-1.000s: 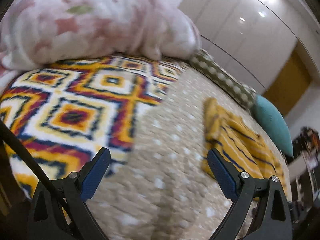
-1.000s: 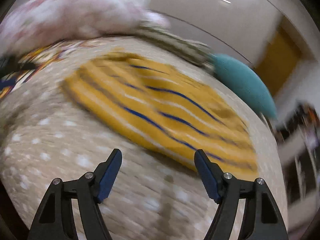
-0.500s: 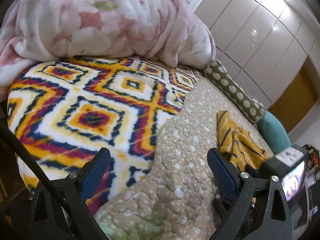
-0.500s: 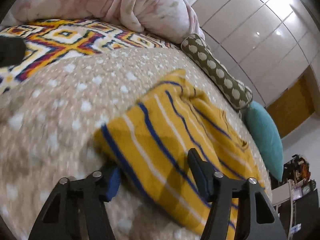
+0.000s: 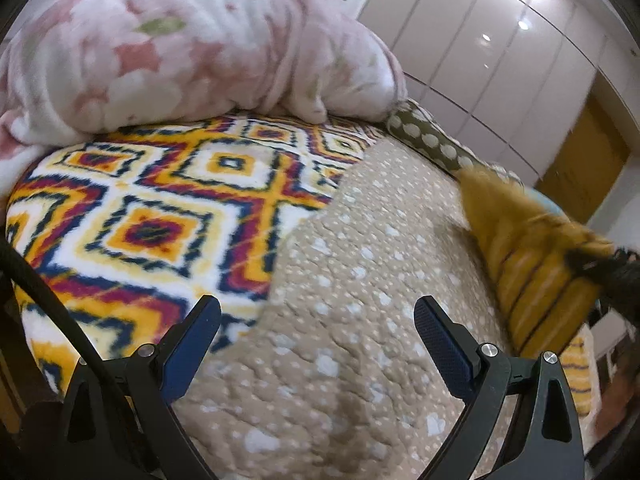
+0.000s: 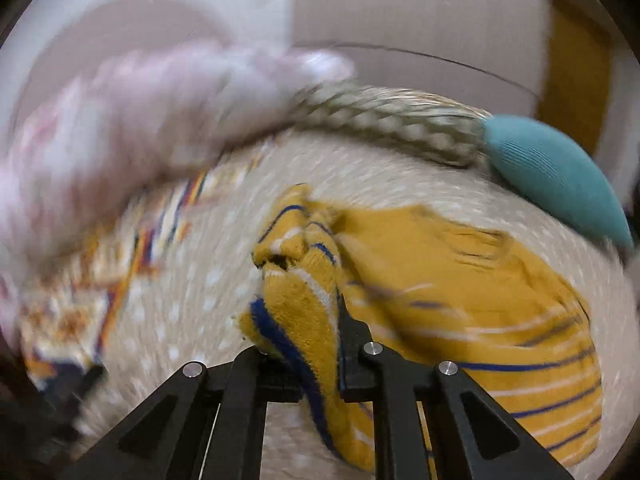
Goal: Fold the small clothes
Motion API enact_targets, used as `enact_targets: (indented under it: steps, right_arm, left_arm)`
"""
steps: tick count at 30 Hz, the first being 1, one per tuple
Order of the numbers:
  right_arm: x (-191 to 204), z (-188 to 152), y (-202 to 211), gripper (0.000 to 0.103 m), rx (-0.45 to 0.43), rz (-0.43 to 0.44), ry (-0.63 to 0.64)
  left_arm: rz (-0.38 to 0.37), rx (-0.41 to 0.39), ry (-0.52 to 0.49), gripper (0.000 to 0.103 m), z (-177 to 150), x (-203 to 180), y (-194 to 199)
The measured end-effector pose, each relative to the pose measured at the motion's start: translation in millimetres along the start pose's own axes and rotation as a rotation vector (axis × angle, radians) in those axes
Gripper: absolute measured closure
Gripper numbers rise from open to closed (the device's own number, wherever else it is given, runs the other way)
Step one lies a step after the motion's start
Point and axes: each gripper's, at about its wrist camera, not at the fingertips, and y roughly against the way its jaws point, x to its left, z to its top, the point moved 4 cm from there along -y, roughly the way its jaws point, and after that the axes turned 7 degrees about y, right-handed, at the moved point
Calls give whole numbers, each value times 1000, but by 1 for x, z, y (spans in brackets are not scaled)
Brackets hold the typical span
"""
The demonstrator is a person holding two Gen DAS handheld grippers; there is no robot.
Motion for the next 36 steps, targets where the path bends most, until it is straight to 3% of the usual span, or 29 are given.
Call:
enact_targets:
  steps: [5, 8, 12, 16, 19, 22, 23, 24, 25, 27, 31, 34, 36]
  right_arm:
    - [-128, -19, 50, 92, -82, -45, -303]
    - [-190, -57, 71, 92, -93, -92, -444]
    - [-246, -128, 69, 92, -17, -100, -615]
    - [-261, -164, 53, 92, -20, 22, -735]
    - [-262, -165, 47, 92, -34, 56, -749]
    - [-265, -169, 48, 92, -41, 74, -738]
    - [-266, -172, 48, 91, -43, 87, -738]
    - [-267, -173, 47, 91, -45, 97, -741]
    - [-269, -180, 51, 91, -49, 108, -751]
    - [-274, -187, 55, 91, -58, 135, -777]
    - [-284, -196, 51, 91, -57, 157, -799]
    - [-287, -196, 57, 87, -51, 174, -783]
    - [-287, -193, 75, 79, -73, 192, -766]
  left_arm:
    - [-79, 45, -90, 6, -13, -39, 11]
    - [-155, 79, -155, 6, -20, -71, 20]
    - [-255, 144, -294, 6, -33, -133, 29]
    - [-361, 270, -388, 6, -55, -194, 18]
    - [-421, 352, -415, 6, -70, -233, 3]
    - [-436, 414, -450, 6, -87, -272, -19]
    - [-435, 437, -457, 14, -92, -281, -26]
    - [-426, 465, -466, 34, -99, -289, -34]
    - [-401, 505, -487, 42, -112, -298, -41]
    - [-348, 541, -531, 46, -134, -307, -51]
    - [-292, 459, -699, 46, -150, -319, -38]
    - [-325, 412, -742, 46, -135, -321, -17]
    - [-350, 377, -727, 31, -120, -317, -9]
